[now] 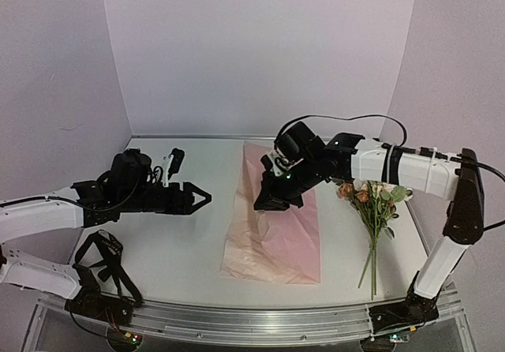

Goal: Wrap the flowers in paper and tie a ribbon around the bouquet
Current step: Pass from the left arm to the right, then unfold the folded wrapping paper at the center of the board.

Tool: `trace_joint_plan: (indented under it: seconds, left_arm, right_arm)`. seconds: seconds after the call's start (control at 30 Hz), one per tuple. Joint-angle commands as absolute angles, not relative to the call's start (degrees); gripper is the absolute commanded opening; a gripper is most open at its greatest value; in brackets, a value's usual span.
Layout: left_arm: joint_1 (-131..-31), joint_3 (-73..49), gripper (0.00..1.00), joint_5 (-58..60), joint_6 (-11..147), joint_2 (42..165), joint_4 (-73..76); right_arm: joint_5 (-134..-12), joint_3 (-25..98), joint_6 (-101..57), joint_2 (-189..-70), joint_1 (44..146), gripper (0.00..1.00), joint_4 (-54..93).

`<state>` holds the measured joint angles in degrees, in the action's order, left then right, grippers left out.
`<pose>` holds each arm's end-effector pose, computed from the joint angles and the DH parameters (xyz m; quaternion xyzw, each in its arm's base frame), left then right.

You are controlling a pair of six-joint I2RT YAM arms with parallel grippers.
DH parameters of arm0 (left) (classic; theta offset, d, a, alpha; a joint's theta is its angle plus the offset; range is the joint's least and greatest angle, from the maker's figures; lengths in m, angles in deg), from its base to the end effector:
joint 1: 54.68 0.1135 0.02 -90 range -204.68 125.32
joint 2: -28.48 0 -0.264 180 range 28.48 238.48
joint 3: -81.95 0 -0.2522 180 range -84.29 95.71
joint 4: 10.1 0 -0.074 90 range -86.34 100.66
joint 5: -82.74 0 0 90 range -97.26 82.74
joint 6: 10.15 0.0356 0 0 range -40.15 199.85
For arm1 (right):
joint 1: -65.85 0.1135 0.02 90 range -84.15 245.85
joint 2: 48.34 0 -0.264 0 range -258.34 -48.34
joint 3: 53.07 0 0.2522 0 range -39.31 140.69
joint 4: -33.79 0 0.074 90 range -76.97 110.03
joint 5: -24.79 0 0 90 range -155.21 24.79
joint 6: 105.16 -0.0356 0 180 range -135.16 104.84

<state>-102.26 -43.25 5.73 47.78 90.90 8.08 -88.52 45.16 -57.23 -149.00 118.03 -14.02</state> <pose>0.1598 -0.1867 0.2668 0.1731 0.8259 -0.4117 0.3441 0.2274 0.3160 0.2802 -0.1496 0.9114 0.3733 0.0874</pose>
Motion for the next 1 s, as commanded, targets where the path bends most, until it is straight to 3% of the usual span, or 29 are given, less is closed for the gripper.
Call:
trace_joint_plan:
  seconds: [0.0, 0.57, 0.97]
  left_arm:
    - [-97.7, -46.2, 0.74, 5.3, 39.1, 94.7, 11.0]
    - [-97.7, -45.1, 0.79, 16.0, 39.4, 117.7, -1.8]
    - [-98.1, -40.1, 0.63, 22.3, 38.6, 128.7, -7.4]
  right_arm:
    - [-84.3, 45.2, -58.2, -144.5, 118.3, 0.00, -12.2]
    - [-84.0, 43.6, -59.4, -143.4, 118.5, 0.00, -11.0]
    - [-83.3, 42.4, -58.9, -142.3, 118.5, 0.00, -10.7]
